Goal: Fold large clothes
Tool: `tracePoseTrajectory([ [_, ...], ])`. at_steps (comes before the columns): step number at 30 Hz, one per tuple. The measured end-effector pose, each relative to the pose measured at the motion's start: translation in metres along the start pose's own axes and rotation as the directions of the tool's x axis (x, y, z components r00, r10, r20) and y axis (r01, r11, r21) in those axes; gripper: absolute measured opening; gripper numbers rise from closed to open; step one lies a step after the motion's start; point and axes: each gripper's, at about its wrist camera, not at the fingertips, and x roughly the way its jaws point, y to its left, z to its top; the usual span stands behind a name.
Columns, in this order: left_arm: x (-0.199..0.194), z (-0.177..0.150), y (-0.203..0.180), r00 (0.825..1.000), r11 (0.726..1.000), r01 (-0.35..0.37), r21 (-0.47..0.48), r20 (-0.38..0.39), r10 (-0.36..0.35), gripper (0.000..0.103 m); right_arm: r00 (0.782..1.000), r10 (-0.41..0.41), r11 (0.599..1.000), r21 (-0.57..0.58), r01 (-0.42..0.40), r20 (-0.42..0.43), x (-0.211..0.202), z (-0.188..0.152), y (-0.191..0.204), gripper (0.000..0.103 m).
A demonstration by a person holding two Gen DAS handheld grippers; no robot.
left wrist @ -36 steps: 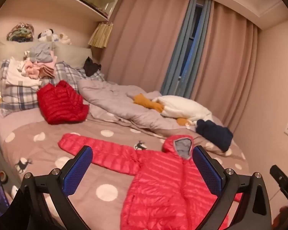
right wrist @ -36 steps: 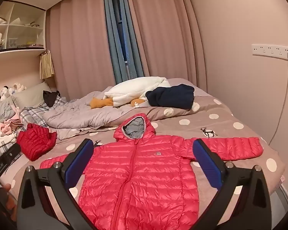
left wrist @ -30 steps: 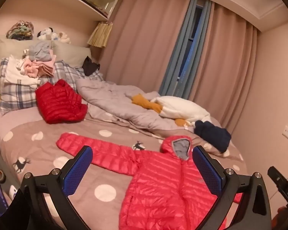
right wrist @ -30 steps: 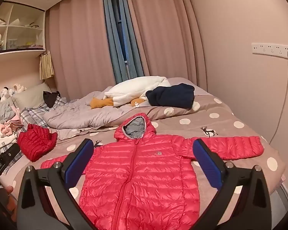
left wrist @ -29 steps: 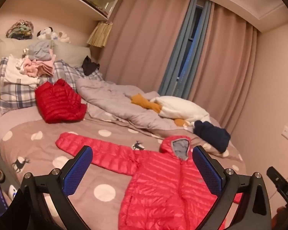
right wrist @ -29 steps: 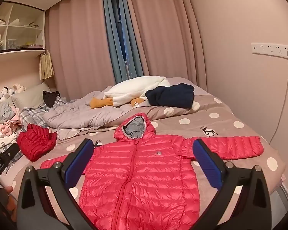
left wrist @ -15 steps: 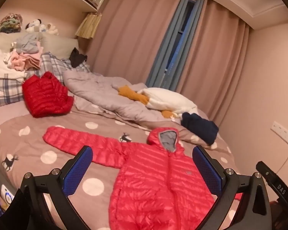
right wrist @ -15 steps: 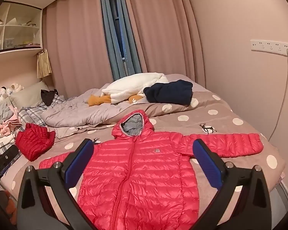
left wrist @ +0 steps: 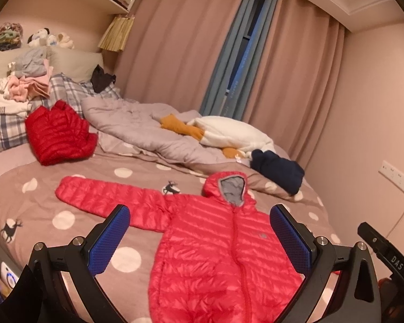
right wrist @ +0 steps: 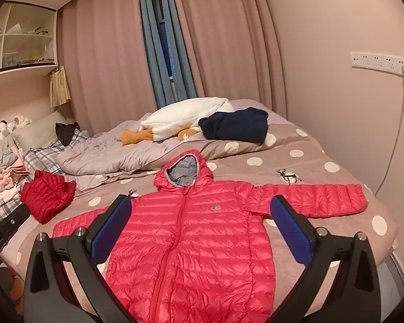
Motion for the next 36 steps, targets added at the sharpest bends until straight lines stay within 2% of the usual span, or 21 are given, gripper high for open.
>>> tracePoseTrajectory([
  [5,0.003,0.0,-0.001,1.0,1.0,0.02,0.005,-0.023,-0.02,0.102,1.0,0.0,1.0,-0.002,0.0,-0.004,0.001,-0.001,0.0,0.103],
  [17,0.006,0.001,-0.002,0.999,1.0,-0.014,0.017,-0.04,0.015,0.102,1.0,0.013,1.0,-0.003,-0.013,-0.008,0.004,0.0,0.002,0.103],
  [21,0.001,0.0,0.0,1.0,1.0,-0.008,0.013,-0.022,0.008,0.102,1.0,0.02,1.0,0.01,-0.02,-0.003,0.004,0.001,0.001,0.103],
  [27,-0.001,0.004,0.005,1.0,1.0,-0.015,0.013,0.004,0.015,0.102,1.0,-0.013,1.0,0.02,0.013,-0.017,0.011,0.0,0.002,0.103],
  [36,-0.002,0.004,0.017,0.999,0.999,-0.037,-0.024,0.019,0.037,0.102,1.0,0.0,1.0,-0.016,0.0,-0.028,0.017,-0.001,0.016,0.103],
])
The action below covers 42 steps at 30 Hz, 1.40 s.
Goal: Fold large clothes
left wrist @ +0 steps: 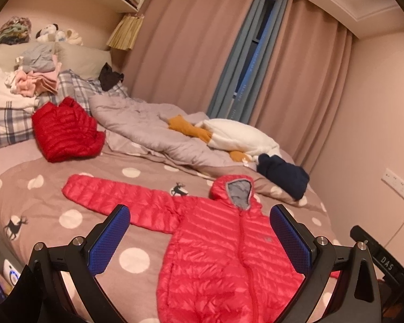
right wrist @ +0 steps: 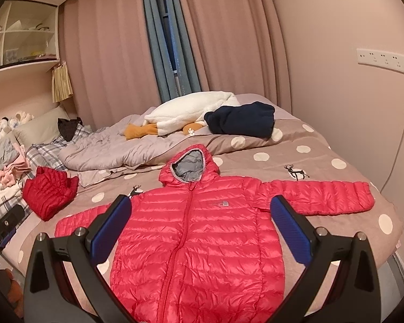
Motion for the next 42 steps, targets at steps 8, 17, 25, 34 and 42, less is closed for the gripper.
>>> tracePoseTrajectory([
  [8,-0.001,0.0,0.002,0.999,1.0,-0.024,0.013,0.022,0.024,0.102,1.0,0.003,0.999,-0.047,-0.004,-0.013,0.004,-0.003,0.011,0.103],
  [17,0.0,-0.001,0.001,0.999,0.999,-0.028,0.022,0.016,0.028,0.102,1.0,-0.011,0.998,-0.057,0.011,-0.008,0.002,-0.003,0.011,0.103],
  [25,-0.001,-0.002,0.003,1.0,1.0,-0.021,0.019,0.009,0.021,0.102,1.0,-0.023,0.998,-0.054,0.022,-0.012,0.004,-0.003,0.011,0.103],
  [34,-0.002,-0.003,0.002,1.0,1.0,-0.015,0.027,0.004,0.015,0.102,1.0,-0.021,0.998,-0.067,0.021,-0.012,0.005,-0.003,0.014,0.103],
  [42,0.0,-0.002,0.004,0.999,0.999,-0.039,0.017,-0.006,0.039,0.102,1.0,-0.027,0.998,-0.056,0.026,-0.011,0.005,-0.003,0.012,0.103],
])
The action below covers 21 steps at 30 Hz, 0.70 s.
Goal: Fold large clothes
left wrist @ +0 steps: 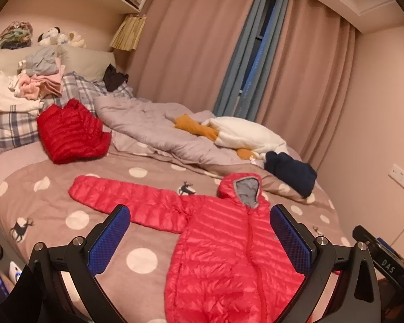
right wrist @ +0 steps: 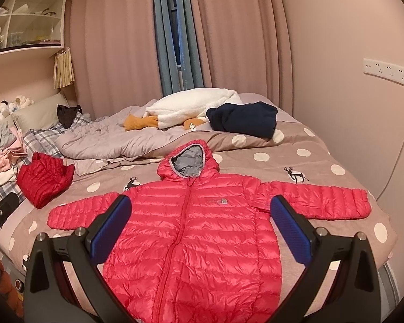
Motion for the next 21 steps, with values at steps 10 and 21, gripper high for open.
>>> tracePoseTrajectory([
  [10,0.001,0.003,0.001,1.0,1.0,-0.014,0.003,0.008,0.014,0.102,1.0,-0.018,1.0,0.0,0.018,0.008,0.0,0.0,-0.002,0.103],
  [21,0.018,0.005,0.002,1.0,1.0,-0.026,0.007,0.0,0.026,0.102,1.0,-0.007,1.0,0.027,0.007,0.005,0.003,0.0,-0.01,0.103],
])
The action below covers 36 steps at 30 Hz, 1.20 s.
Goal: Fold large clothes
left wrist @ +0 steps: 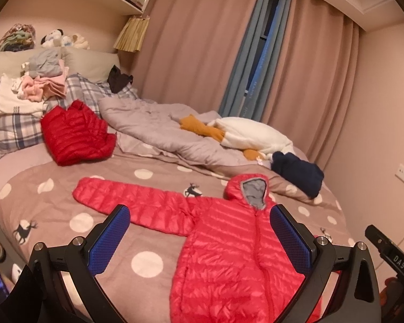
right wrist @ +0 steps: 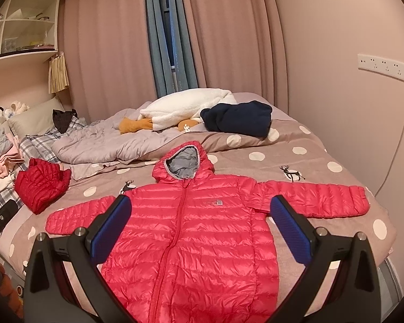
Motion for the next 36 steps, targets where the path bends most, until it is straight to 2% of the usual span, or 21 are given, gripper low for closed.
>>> tracePoseTrajectory([
  [3,0.029,0.002,0.01,0.999,1.0,-0.009,-0.02,-0.044,0.008,0.102,0.999,0.003,0.999,0.049,-0.002,-0.036,0.02,0.003,-0.016,0.103],
  [6,0.062,0.0,0.023,0.991,0.994,-0.099,-0.052,-0.095,0.094,0.102,0.991,-0.061,0.983,0.163,0.08,-0.117,0.052,0.004,-0.049,0.103],
  [8,0.076,-0.002,0.03,0.985,0.985,-0.155,-0.07,-0.089,0.149,0.102,0.976,-0.11,0.966,0.212,0.149,-0.186,0.072,0.003,-0.068,0.103],
  [10,0.083,-0.004,0.034,0.978,0.978,-0.195,-0.07,-0.085,0.189,0.102,0.969,-0.117,0.952,0.252,0.171,-0.217,0.083,0.001,-0.083,0.103],
  [12,0.085,-0.003,0.036,0.984,0.983,-0.172,-0.06,-0.061,0.169,0.102,0.97,-0.115,0.935,0.305,0.178,-0.215,0.083,0.002,-0.095,0.103],
  [15,0.095,0.0,0.049,0.986,0.983,-0.165,-0.082,-0.049,0.162,0.102,0.973,-0.119,0.933,0.313,0.178,-0.199,0.086,0.006,-0.104,0.103],
  [19,0.124,-0.003,0.085,0.971,0.953,-0.236,-0.19,-0.074,0.225,0.102,0.959,-0.201,0.899,0.352,0.262,-0.202,0.104,0.004,-0.14,0.103],
  [21,0.141,-0.006,0.105,0.962,0.937,-0.267,-0.225,-0.11,0.248,0.102,0.958,-0.214,0.874,0.4,0.275,-0.191,0.118,-0.003,-0.165,0.103],
  [23,0.156,-0.01,0.124,0.959,0.927,-0.277,-0.252,-0.137,0.249,0.102,0.956,-0.213,0.848,0.449,0.283,-0.201,0.132,-0.011,-0.185,0.103],
  [24,0.165,-0.013,0.136,0.961,0.926,-0.264,-0.268,-0.149,0.231,0.102,0.953,-0.221,0.828,0.476,0.296,-0.209,0.141,-0.018,-0.2,0.103],
  [26,0.181,-0.02,0.156,0.962,0.918,-0.252,-0.305,-0.181,0.204,0.102,0.945,-0.252,0.814,0.481,0.325,-0.21,0.154,-0.026,-0.215,0.103],
  [28,0.195,-0.03,0.178,0.959,0.894,-0.254,-0.369,-0.218,0.183,0.102,0.918,-0.306,0.785,0.478,0.394,-0.253,0.168,-0.038,-0.234,0.103],
  [30,0.207,-0.042,0.2,0.953,0.855,-0.262,-0.447,-0.258,0.157,0.102,0.904,-0.324,0.75,0.506,0.425,-0.279,0.179,-0.048,-0.25,0.102],
  [32,0.217,-0.057,0.224,0.956,0.774,-0.237,-0.588,-0.281,0.079,0.102,0.896,-0.328,0.702,0.557,0.443,-0.299,0.184,-0.057,-0.266,0.1],
  [34,0.229,-0.07,0.243,0.959,0.693,-0.174,-0.699,-0.28,-0.041,0.102,0.901,-0.317,0.637,0.637,0.434,-0.296,0.19,-0.07,-0.288,0.1],
  [36,0.238,-0.078,0.257,0.959,0.638,-0.106,-0.763,-0.248,-0.138,0.102,0.887,-0.337,0.593,0.661,0.46,-0.316,0.194,-0.08,-0.302,0.1],
])
